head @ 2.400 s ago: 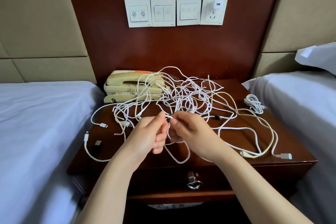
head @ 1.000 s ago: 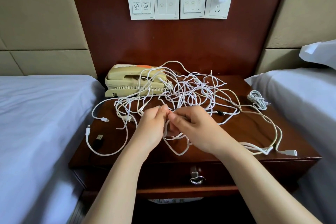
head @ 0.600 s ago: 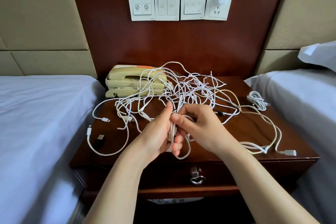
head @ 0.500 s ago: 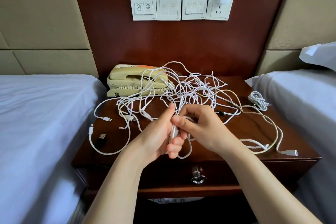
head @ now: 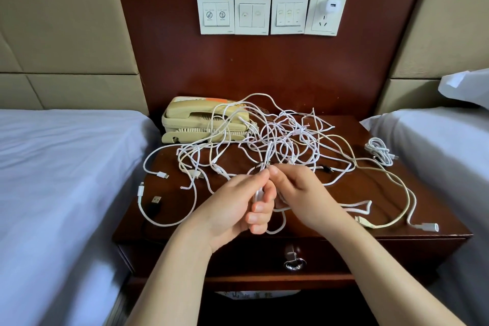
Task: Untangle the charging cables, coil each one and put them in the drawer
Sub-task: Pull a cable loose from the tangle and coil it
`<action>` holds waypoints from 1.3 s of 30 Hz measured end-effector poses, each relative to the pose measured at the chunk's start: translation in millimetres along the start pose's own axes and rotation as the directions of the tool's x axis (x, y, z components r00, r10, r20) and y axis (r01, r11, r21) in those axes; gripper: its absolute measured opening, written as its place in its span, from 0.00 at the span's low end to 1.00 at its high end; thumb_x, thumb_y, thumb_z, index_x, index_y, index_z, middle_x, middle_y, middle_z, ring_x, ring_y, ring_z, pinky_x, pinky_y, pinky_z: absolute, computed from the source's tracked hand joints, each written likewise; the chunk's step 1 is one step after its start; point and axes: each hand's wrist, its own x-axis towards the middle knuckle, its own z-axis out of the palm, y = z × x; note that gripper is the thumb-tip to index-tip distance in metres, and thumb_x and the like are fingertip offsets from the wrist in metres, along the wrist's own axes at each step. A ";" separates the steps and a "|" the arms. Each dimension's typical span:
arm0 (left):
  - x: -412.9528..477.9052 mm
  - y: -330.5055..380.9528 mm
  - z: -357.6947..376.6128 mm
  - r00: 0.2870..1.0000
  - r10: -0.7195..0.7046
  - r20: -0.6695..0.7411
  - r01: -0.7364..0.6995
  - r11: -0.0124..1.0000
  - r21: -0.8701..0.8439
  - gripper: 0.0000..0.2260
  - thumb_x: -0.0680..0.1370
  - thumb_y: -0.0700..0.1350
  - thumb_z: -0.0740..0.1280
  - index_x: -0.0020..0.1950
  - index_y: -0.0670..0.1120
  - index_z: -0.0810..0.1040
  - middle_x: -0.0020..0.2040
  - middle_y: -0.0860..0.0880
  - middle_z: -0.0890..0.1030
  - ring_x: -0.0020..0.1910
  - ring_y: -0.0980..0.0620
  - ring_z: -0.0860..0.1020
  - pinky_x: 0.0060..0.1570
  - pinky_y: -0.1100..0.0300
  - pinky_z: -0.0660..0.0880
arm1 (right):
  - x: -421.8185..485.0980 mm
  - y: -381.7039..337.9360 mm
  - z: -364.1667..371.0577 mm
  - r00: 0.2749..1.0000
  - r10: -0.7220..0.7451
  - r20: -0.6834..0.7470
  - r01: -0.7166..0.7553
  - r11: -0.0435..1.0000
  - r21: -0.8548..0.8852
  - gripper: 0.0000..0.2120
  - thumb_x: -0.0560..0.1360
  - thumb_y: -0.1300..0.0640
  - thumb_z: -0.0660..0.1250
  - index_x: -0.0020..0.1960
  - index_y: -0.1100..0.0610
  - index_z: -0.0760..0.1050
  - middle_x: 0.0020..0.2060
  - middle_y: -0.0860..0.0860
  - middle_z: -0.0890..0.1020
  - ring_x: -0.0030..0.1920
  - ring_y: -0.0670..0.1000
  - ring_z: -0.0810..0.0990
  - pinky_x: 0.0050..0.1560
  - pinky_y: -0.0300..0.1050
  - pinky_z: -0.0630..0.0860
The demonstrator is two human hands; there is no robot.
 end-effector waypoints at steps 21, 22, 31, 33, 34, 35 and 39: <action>26.5 5.0 -12.4 0.804 0.030 -0.594 -0.312 0.872 -0.378 0.23 0.84 0.49 0.50 0.36 0.38 0.71 0.19 0.49 0.72 0.17 0.55 0.73 0.20 0.64 0.75 | -14.1 -26.4 14.4 0.940 0.113 0.321 0.153 0.701 -0.697 0.11 0.80 0.49 0.57 0.48 0.52 0.75 0.36 0.48 0.75 0.41 0.54 0.74 0.40 0.47 0.71; 28.2 3.6 -15.6 0.778 0.067 -0.625 -0.341 0.880 -0.330 0.23 0.84 0.49 0.50 0.36 0.37 0.72 0.19 0.48 0.74 0.18 0.54 0.75 0.22 0.62 0.76 | -16.2 -28.9 15.2 0.936 0.117 0.332 0.160 0.698 -0.698 0.11 0.80 0.49 0.57 0.47 0.53 0.74 0.35 0.47 0.73 0.41 0.55 0.74 0.42 0.47 0.72; 32.1 -8.1 -12.9 0.725 0.315 -0.612 -0.189 0.946 0.263 0.22 0.84 0.46 0.51 0.38 0.37 0.75 0.22 0.50 0.77 0.21 0.56 0.77 0.23 0.67 0.72 | -12.6 -29.9 3.2 0.988 -0.050 0.148 0.117 0.865 -0.489 0.12 0.78 0.54 0.63 0.38 0.55 0.75 0.27 0.46 0.71 0.28 0.47 0.69 0.33 0.46 0.67; 32.5 -9.1 -10.7 0.732 0.334 -0.594 -0.106 0.917 0.385 0.22 0.83 0.47 0.51 0.38 0.39 0.77 0.23 0.51 0.77 0.21 0.57 0.76 0.23 0.68 0.71 | -11.0 -26.9 1.3 0.991 -0.075 0.112 0.116 0.895 -0.430 0.11 0.78 0.55 0.63 0.40 0.57 0.78 0.27 0.47 0.74 0.28 0.47 0.72 0.33 0.46 0.69; 33.3 -9.2 -9.7 0.740 0.332 -0.584 -0.074 0.905 0.420 0.22 0.83 0.48 0.51 0.37 0.40 0.77 0.23 0.51 0.78 0.22 0.57 0.76 0.25 0.67 0.73 | -10.3 -25.3 0.6 0.992 -0.084 0.094 0.116 0.902 -0.415 0.11 0.78 0.55 0.63 0.40 0.57 0.79 0.27 0.49 0.76 0.28 0.48 0.73 0.33 0.47 0.70; 33.6 -9.3 -8.6 0.756 0.317 -0.572 -0.057 0.903 0.425 0.23 0.83 0.48 0.51 0.36 0.41 0.77 0.23 0.51 0.77 0.22 0.56 0.76 0.27 0.65 0.75 | -9.6 -24.2 -0.5 0.993 -0.090 0.073 0.112 0.907 -0.406 0.11 0.78 0.55 0.63 0.40 0.57 0.79 0.28 0.50 0.78 0.28 0.49 0.74 0.33 0.47 0.71; 33.3 -8.9 1.5 0.834 0.238 -0.498 -0.048 0.930 0.364 0.24 0.83 0.49 0.51 0.34 0.39 0.73 0.20 0.48 0.71 0.19 0.52 0.70 0.22 0.63 0.71 | -7.7 -23.8 -7.5 0.995 -0.099 0.002 0.094 0.935 -0.343 0.12 0.78 0.56 0.64 0.38 0.57 0.80 0.26 0.44 0.79 0.29 0.43 0.76 0.32 0.33 0.67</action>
